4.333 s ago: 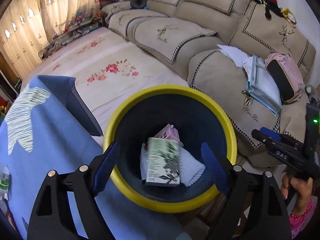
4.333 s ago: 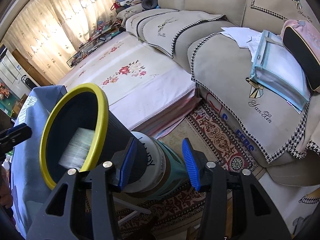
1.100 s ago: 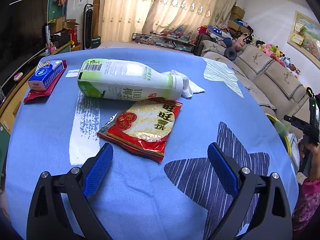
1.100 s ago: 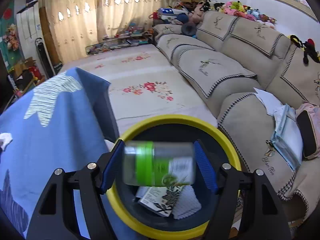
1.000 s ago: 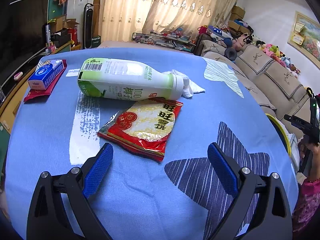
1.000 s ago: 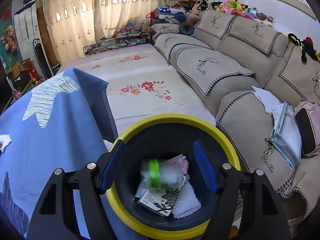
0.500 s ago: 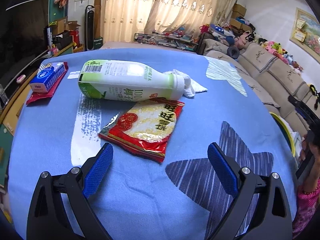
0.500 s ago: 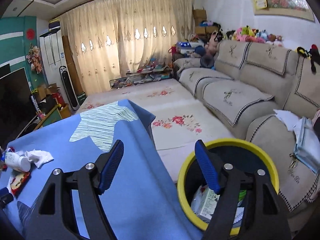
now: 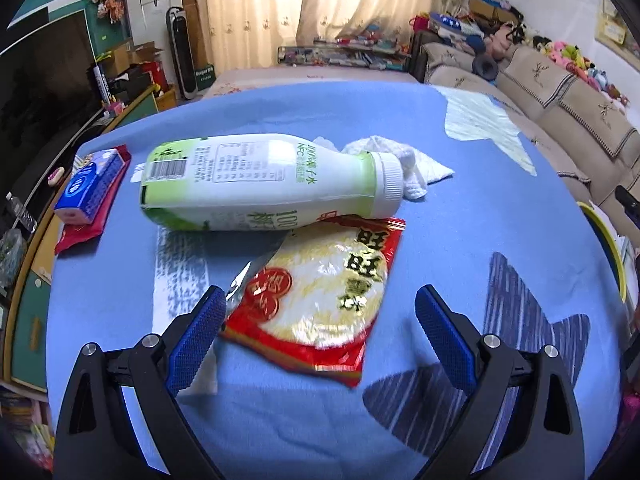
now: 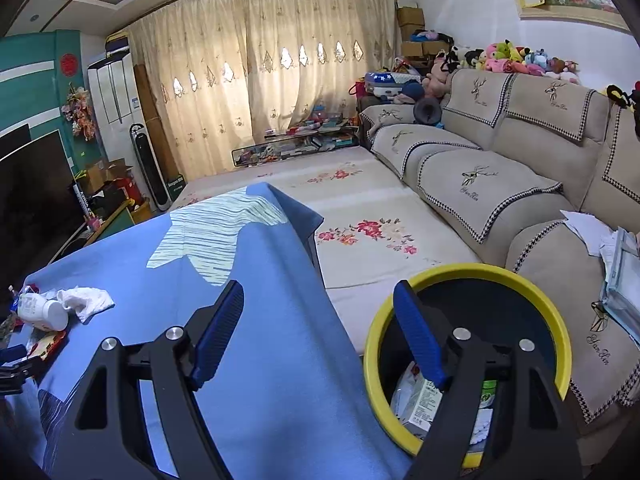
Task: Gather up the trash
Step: 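Withdraw the open right gripper from the bin, then grasp the red-and-white snack bag with the left gripper and lift it, then carry the snack bag over the bin and open the left gripper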
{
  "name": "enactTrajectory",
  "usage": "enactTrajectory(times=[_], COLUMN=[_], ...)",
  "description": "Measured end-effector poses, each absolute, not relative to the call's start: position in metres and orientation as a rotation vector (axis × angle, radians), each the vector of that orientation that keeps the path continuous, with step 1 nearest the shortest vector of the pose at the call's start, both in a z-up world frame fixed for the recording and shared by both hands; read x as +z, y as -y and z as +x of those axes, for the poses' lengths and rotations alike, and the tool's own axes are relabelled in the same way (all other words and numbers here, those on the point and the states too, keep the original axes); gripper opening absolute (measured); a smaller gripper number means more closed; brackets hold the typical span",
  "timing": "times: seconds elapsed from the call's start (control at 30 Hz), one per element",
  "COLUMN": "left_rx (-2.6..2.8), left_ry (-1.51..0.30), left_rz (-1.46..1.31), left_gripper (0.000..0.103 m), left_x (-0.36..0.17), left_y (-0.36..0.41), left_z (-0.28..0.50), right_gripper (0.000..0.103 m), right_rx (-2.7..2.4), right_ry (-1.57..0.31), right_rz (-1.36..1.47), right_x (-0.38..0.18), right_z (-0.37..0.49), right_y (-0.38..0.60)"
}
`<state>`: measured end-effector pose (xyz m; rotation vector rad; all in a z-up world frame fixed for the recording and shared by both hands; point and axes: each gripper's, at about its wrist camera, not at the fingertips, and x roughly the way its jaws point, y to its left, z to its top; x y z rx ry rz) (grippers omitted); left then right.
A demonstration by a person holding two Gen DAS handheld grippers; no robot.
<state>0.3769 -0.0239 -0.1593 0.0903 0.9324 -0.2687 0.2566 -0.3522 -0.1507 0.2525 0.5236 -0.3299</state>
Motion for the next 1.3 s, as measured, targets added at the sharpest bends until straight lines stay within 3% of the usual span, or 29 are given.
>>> enactTrajectory(times=[0.23,0.57,0.67,0.87,1.3], left_rx=[-0.257,-0.294,-0.313,-0.408,-0.621], left_ry=[-0.984,-0.958,-0.960,-0.980,-0.974], left_rz=[0.103,0.194,0.202,0.184,0.144], left_gripper=[0.094,0.041,0.033,0.027,0.027], left_x=[-0.167,-0.160,-0.160,-0.158,-0.141], left_y=[0.027,0.048,0.052,0.064,0.123], left_z=[0.396,0.382,0.375,0.350,0.298], right_gripper=[0.073,0.073,0.073,0.073,0.073], right_rx=[-0.320,-0.303,-0.301,-0.298,-0.303], right_ry=[-0.533,-0.546,-0.551,-0.551,-0.530], right_rz=[0.265,0.287,0.290,0.301,0.332], right_x=[-0.151,-0.152,-0.153,-0.153,-0.148], right_z=[0.257,0.255,0.256,0.255,0.248], right_y=[0.354,0.360,0.359,0.361,0.368])
